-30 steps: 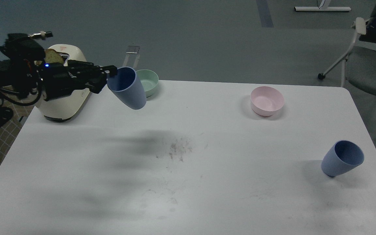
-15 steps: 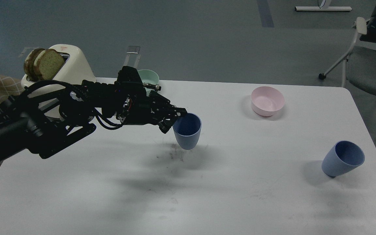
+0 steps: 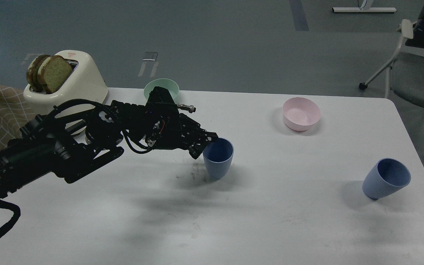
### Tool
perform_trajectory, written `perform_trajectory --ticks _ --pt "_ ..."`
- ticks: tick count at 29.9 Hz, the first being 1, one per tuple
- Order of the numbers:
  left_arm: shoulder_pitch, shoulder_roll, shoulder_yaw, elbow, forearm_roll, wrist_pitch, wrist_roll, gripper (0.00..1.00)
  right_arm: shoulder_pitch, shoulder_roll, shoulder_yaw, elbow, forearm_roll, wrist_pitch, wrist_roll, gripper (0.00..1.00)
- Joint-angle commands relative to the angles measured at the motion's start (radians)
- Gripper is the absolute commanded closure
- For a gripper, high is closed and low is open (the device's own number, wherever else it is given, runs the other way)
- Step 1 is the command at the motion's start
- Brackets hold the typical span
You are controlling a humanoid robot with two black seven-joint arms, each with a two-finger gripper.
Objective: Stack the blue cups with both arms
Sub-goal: 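Lift the blue cup with the left hand and carry it toward the table center, then set the blue cup upright on the table and release it, then withdraw the left arm back toward the toaster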
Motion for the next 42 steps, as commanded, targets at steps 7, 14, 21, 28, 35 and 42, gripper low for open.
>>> perform_trajectory --ticks 7,14,21,28,35,42 --pt "-0.004 0.001 -0.012 -0.006 0.0 0.005 0.0 0.59 -0.015 -0.01 -0.001 0.01 0.0 0.0 0.0 0.0" --pt "-0.016 0.042 -0.072 -0.008 -0.19 0.008 0.0 0.19 -0.043 -0.059 -0.031 0.03 -0.054 0.0 -0.002 0.0" --pt "-0.013 0.052 -0.246 0.06 -0.563 0.011 0.0 0.06 -0.098 -0.151 -0.088 0.243 -0.395 0.0 0.0 0.0" --pt "-0.009 0.052 -0.431 0.098 -1.025 0.064 0.0 0.04 -0.185 -0.219 -0.096 0.448 -0.869 0.0 0.0 0.0" --pt "0.017 0.061 -0.555 0.175 -1.483 0.086 0.0 0.03 -0.311 -0.225 -0.099 0.599 -1.219 0.0 0.04 0.0" --pt "0.065 0.099 -0.567 0.187 -1.642 0.071 0.0 0.03 -0.477 -0.27 -0.109 0.722 -1.374 0.0 0.095 0.0"
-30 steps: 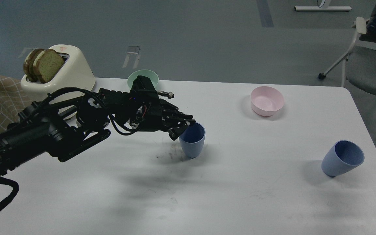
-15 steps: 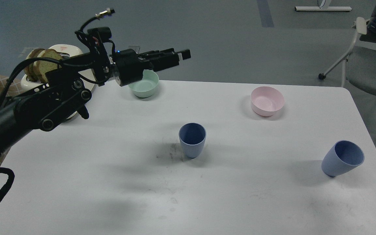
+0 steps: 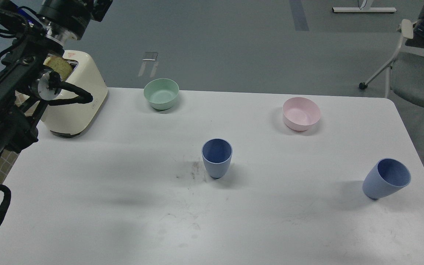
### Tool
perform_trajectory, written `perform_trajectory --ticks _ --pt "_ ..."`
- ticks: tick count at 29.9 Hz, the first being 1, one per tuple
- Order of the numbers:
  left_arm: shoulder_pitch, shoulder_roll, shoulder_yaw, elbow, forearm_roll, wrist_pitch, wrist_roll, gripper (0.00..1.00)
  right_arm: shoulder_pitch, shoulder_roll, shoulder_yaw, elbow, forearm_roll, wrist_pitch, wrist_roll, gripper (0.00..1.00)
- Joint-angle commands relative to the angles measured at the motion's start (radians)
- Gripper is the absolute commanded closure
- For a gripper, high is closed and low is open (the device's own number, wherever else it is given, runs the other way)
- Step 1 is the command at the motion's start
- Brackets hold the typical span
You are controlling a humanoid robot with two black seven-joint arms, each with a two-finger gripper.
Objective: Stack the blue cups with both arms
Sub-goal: 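Withdraw the left arm back toward the toaster, then reach the right hand to the other blue cup and grasp it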
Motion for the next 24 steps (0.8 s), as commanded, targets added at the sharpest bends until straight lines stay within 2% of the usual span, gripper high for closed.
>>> perform_trajectory --ticks 1,8,20,24 --pt "0.024 0.007 0.004 0.003 -0.023 -0.005 0.0 0.03 -0.042 -0.004 -0.027 0.018 -0.048 0.0 0.005 0.0" --pt "0.059 -0.013 0.006 0.023 -0.03 -0.005 0.0 0.03 -0.137 -0.007 -0.145 0.018 -0.126 0.0 0.008 0.0" --pt "0.062 -0.046 -0.003 0.023 -0.033 0.001 0.0 0.03 -0.159 0.044 -0.193 -0.029 -0.208 0.0 0.007 0.0" --pt "0.062 -0.049 -0.003 0.023 -0.033 0.001 0.0 0.03 -0.159 0.05 -0.219 -0.029 -0.214 0.0 0.001 0.08"
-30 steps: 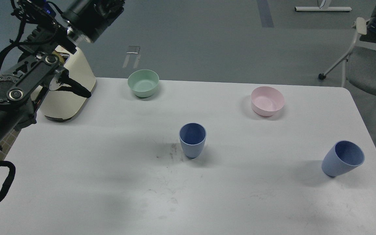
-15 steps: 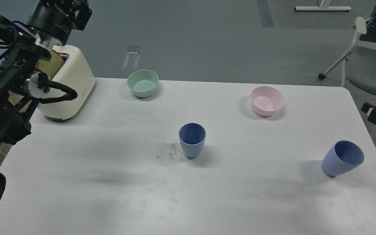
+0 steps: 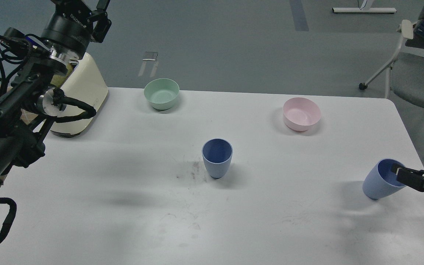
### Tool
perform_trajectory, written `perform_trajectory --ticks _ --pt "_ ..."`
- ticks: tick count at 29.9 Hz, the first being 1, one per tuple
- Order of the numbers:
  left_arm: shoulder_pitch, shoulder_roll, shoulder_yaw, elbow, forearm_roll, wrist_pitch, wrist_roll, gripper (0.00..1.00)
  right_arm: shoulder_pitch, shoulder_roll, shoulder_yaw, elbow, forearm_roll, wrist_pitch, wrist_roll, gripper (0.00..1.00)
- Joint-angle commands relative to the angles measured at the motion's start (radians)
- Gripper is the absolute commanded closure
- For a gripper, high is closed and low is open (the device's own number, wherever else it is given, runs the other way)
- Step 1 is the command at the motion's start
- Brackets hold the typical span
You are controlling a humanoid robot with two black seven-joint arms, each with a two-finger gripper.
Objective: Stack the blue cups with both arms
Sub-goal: 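Reach the right hand to the other blue cup and grasp it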
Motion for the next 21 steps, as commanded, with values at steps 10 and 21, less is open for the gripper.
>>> perform_trajectory --ticks 10,21 --pt "0.0 -0.001 0.0 0.0 0.002 -0.005 0.0 0.03 0.005 0.004 -0.021 -0.016 -0.047 0.0 -0.023 0.63" --pt "0.0 0.001 -0.002 0.0 0.0 -0.006 0.0 0.03 0.014 -0.001 -0.018 -0.017 -0.039 0.0 -0.026 1.0"
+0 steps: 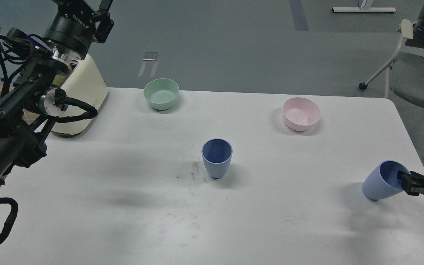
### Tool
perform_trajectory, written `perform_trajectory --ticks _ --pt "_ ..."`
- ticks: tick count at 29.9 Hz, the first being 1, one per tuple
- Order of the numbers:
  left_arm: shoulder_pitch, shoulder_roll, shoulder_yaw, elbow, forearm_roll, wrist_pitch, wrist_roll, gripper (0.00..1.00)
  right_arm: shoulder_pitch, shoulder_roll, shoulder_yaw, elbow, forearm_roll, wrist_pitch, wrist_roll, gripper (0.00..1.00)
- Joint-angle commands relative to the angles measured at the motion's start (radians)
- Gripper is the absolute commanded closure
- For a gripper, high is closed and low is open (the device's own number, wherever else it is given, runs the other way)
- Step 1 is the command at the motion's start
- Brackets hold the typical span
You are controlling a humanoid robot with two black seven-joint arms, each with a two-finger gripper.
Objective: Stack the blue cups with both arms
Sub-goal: 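Lift the blue cup with the right hand and lower it into the placed cup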
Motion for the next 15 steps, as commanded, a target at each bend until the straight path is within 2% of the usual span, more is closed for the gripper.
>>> perform_trajectory --ticks 1,9,15 --pt "-0.002 0.0 -0.001 0.0 0.0 0.001 0.0 0.03 0.006 -0.007 0.006 0.005 0.008 0.0 0.002 1.0" --pt "-0.003 0.0 -0.001 0.0 -0.002 0.001 0.0 0.03 0.116 -0.01 0.036 0.014 0.089 0.0 0.009 1.0" --pt "-0.005 0.0 -0.003 0.0 -0.002 0.004 0.0 0.03 0.412 -0.01 0.041 0.016 0.177 0.0 0.002 1.0"
